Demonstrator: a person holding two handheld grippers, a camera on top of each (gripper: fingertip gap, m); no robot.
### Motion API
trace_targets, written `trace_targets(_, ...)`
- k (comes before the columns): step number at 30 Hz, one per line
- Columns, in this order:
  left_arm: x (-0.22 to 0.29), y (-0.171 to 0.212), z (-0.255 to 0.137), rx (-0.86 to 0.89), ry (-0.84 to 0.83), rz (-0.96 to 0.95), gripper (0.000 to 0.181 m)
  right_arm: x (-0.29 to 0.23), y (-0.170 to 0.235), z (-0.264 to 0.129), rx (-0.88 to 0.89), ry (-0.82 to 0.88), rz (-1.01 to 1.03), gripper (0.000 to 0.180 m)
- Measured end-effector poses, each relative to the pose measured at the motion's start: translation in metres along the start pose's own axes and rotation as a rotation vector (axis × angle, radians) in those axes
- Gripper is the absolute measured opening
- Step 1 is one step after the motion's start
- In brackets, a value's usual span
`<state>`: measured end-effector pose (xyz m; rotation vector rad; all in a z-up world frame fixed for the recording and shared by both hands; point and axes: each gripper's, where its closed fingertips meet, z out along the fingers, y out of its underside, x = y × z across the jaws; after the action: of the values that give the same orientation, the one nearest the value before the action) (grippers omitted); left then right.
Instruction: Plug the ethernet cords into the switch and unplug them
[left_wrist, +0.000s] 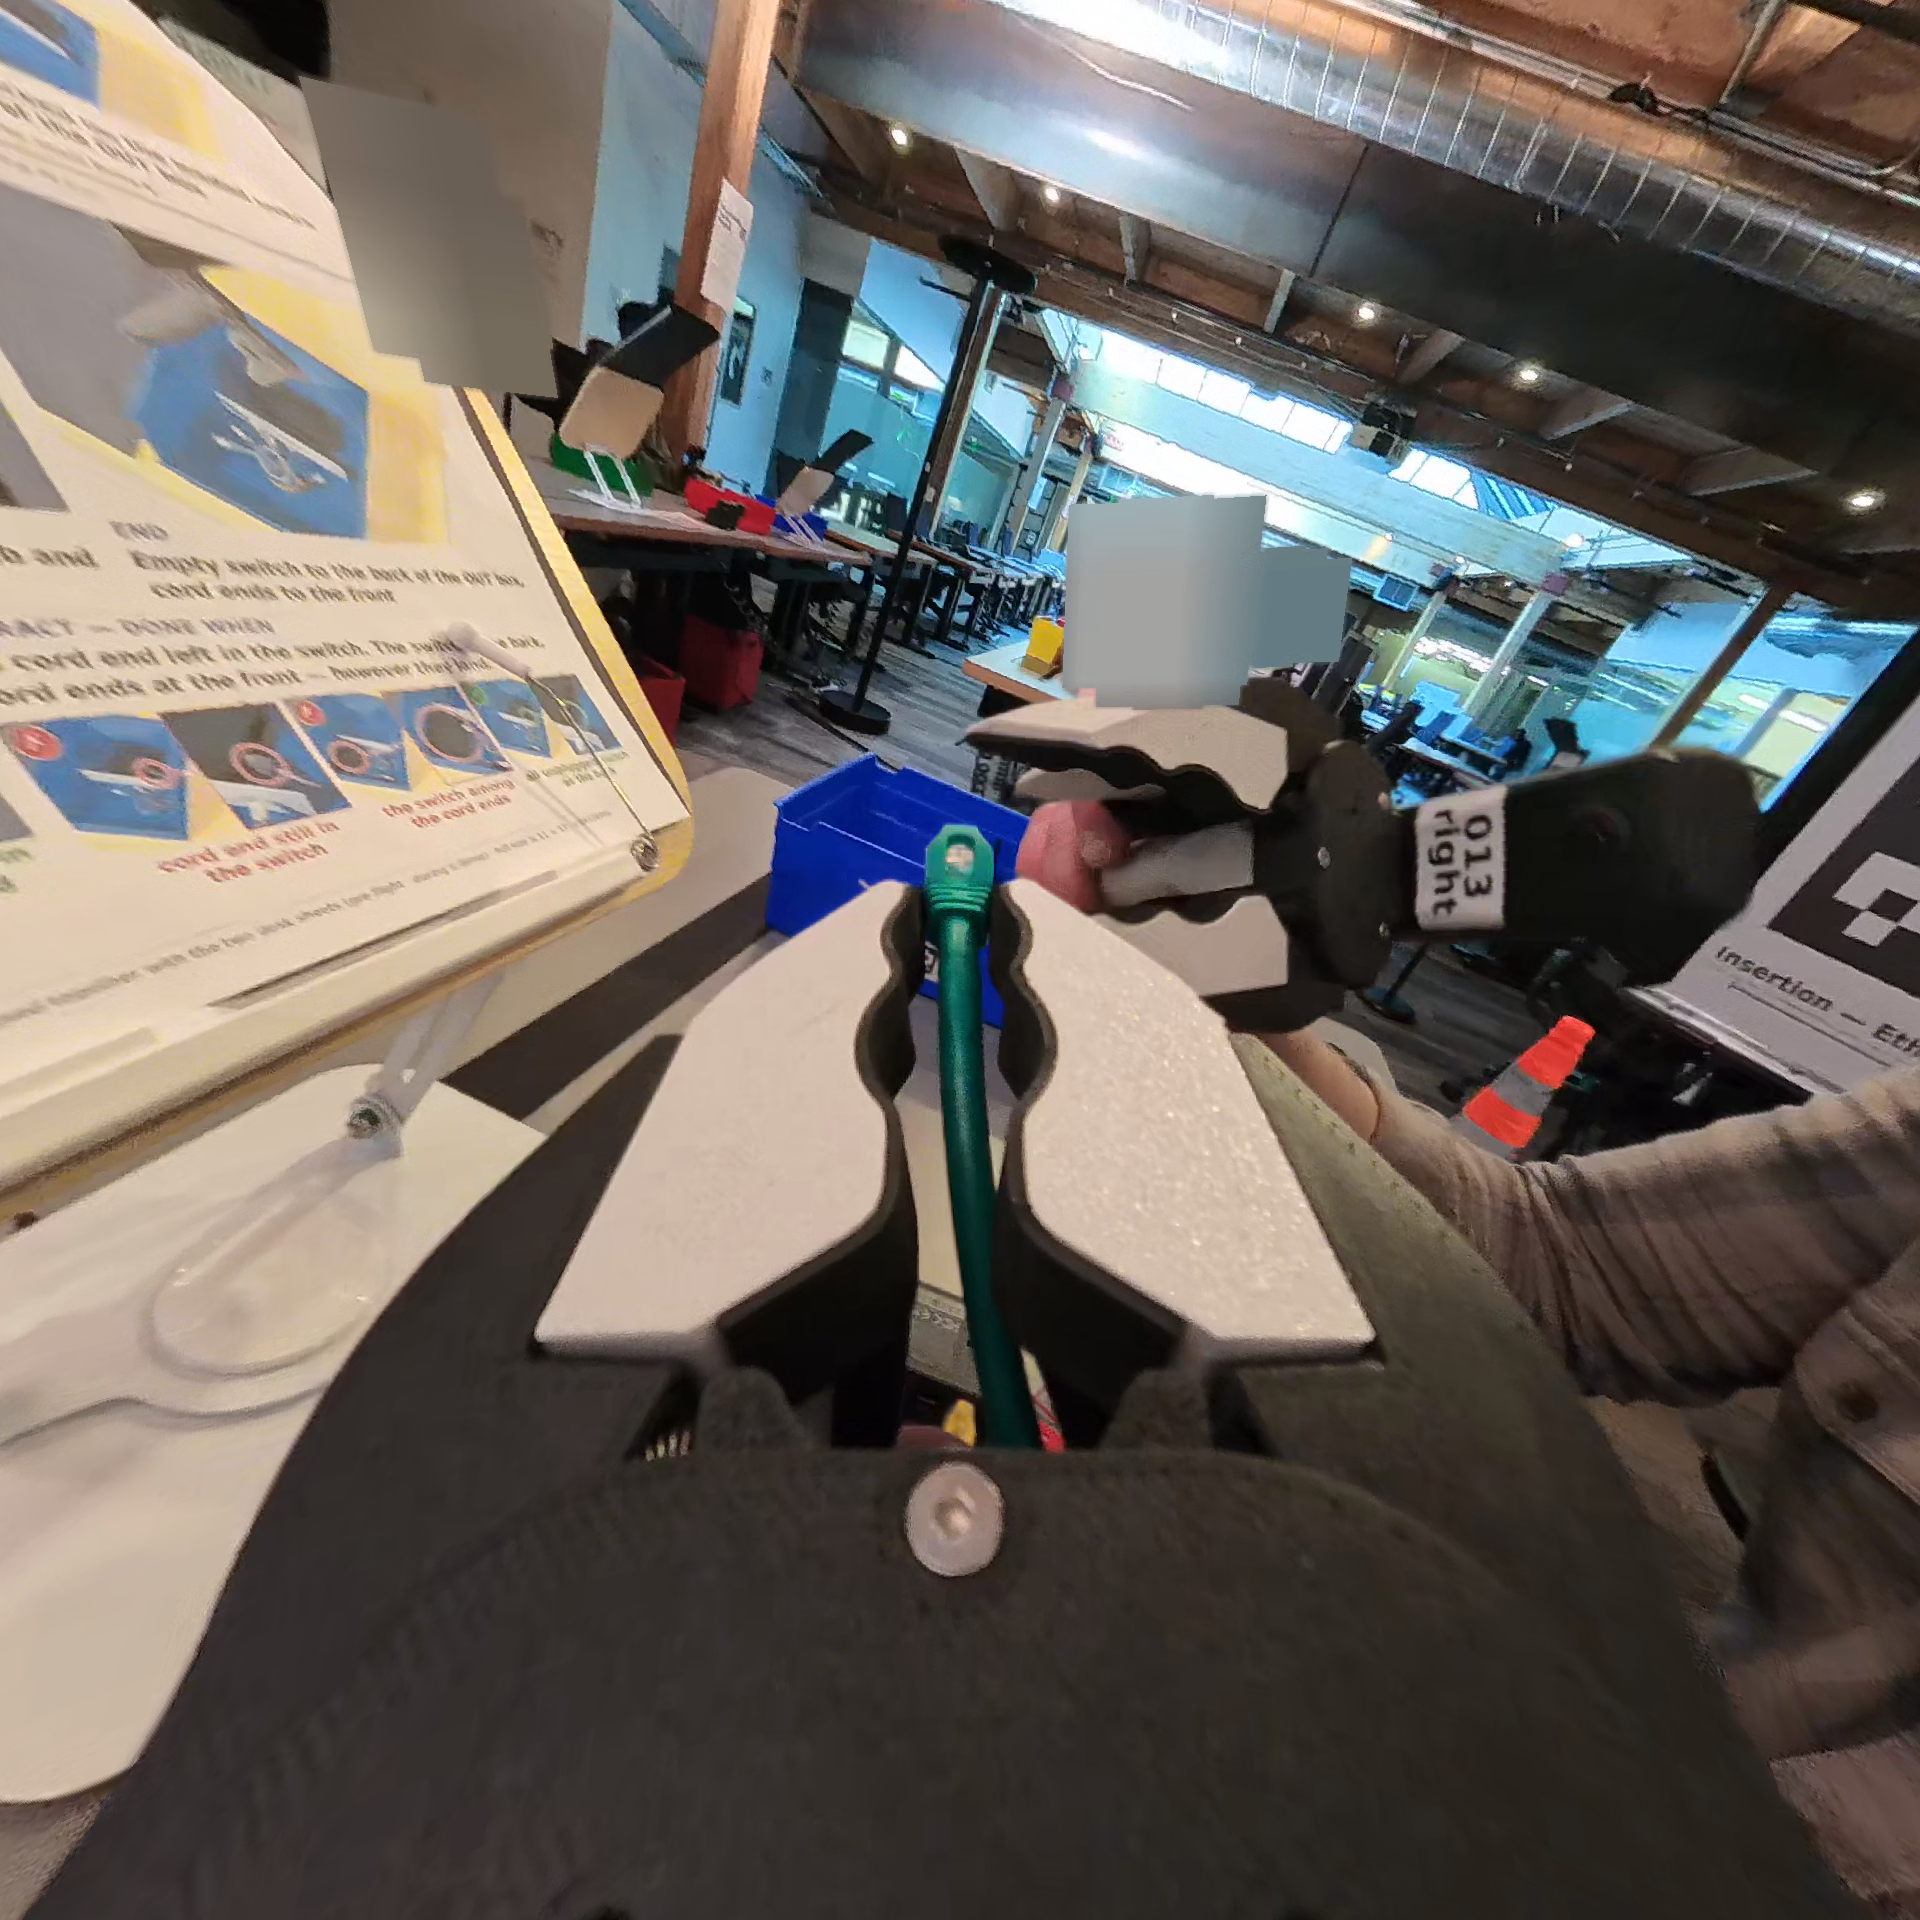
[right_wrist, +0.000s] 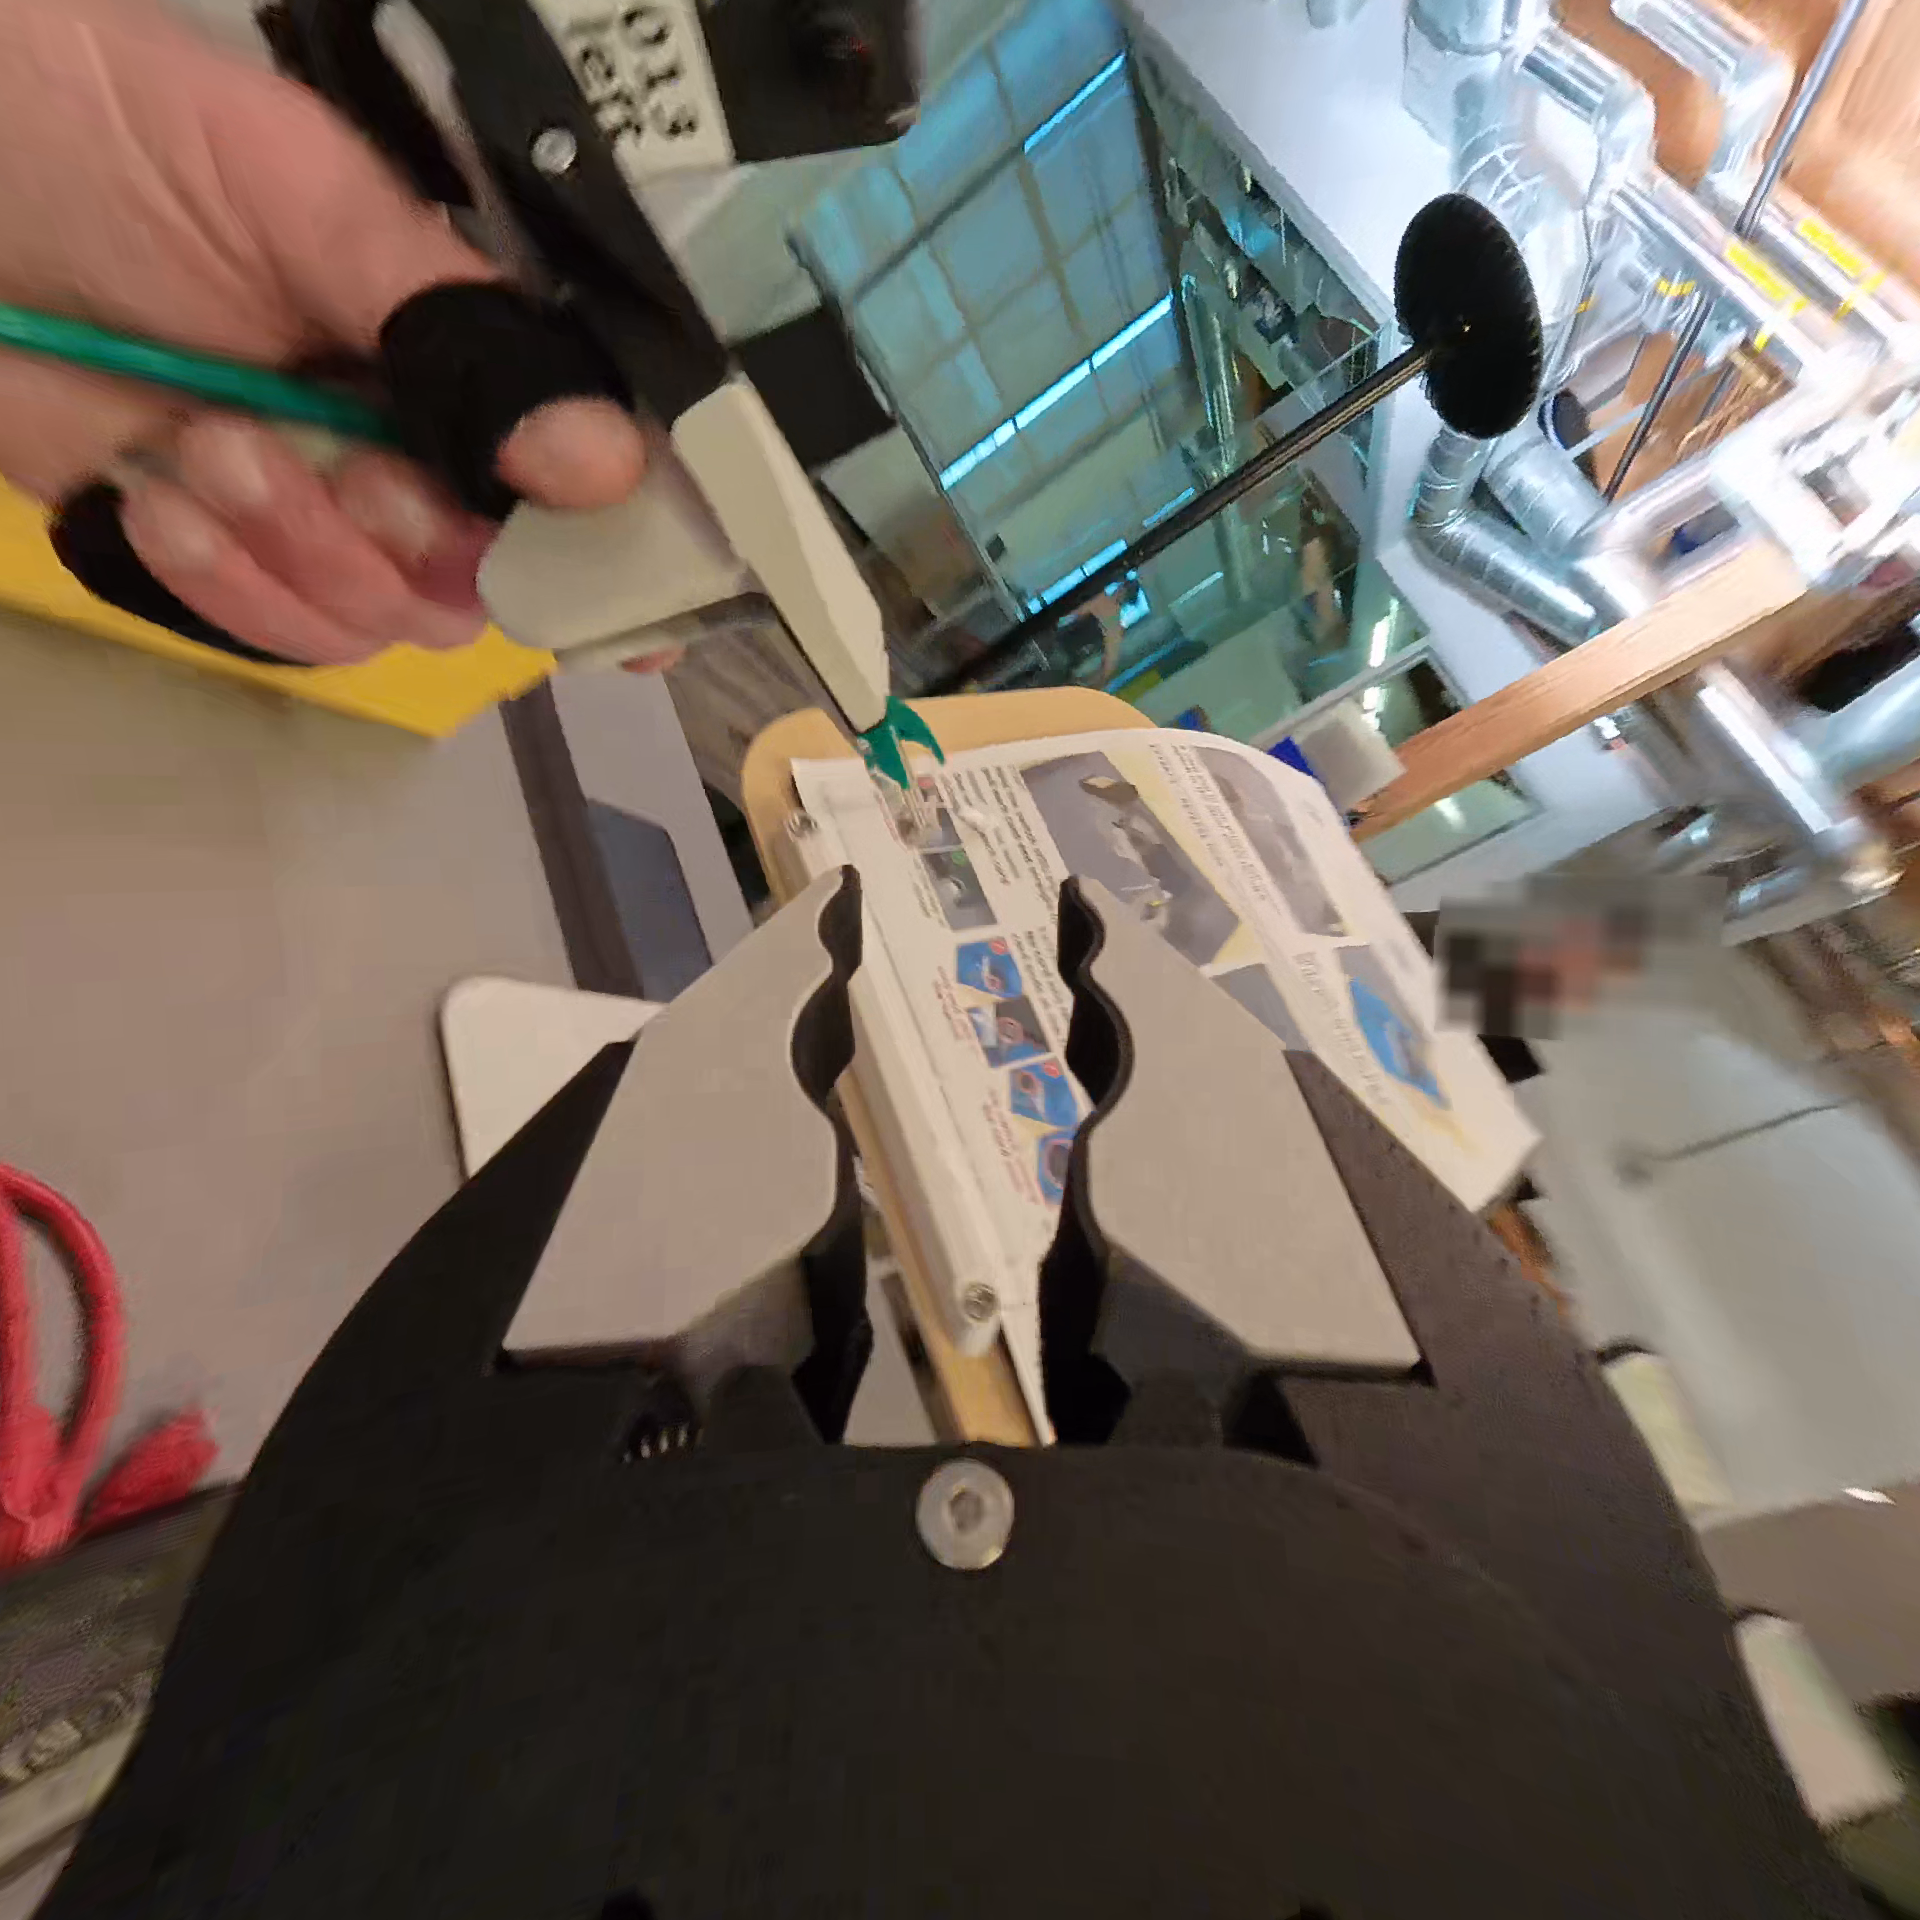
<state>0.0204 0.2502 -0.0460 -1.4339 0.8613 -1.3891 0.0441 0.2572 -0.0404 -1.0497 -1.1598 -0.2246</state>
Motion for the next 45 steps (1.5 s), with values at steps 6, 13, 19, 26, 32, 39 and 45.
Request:
trace_targets(6,0.009,0.013,0.015,-0.052,0.022,-0.032,0.012,-0.013,-0.003,0.007,-0.095,0.033,-0.208,0.014)
trace_targets(13,0.014,0.007,0.013,-0.013,0.056,-0.023,0.013,-0.004,-0.004,0.005,-0.079,0.085,-0.129,0.012)
trace_targets(19,0.011,0.000,0.013,0.080,0.056,-0.028,0.011,-0.002,-0.001,0.006,-0.091,0.104,-0.120,0.011)
trace_targets(26,0.009,-0.001,0.015,0.104,-0.033,0.092,0.011,-0.002,-0.001,0.009,-0.105,0.105,-0.056,0.011)
trace_targets(32,0.008,0.000,0.016,0.117,-0.074,0.157,0.011,-0.002,0.000,0.010,-0.110,0.094,-0.035,0.011)
trace_targets(39,0.008,0.002,0.018,0.111,-0.118,0.213,0.011,-0.005,-0.002,0.011,-0.098,0.088,-0.029,0.011)
trace_targets(45,0.006,0.002,0.018,0.123,-0.146,0.205,0.011,-0.004,-0.001,0.013,-0.088,0.078,0.004,0.017)
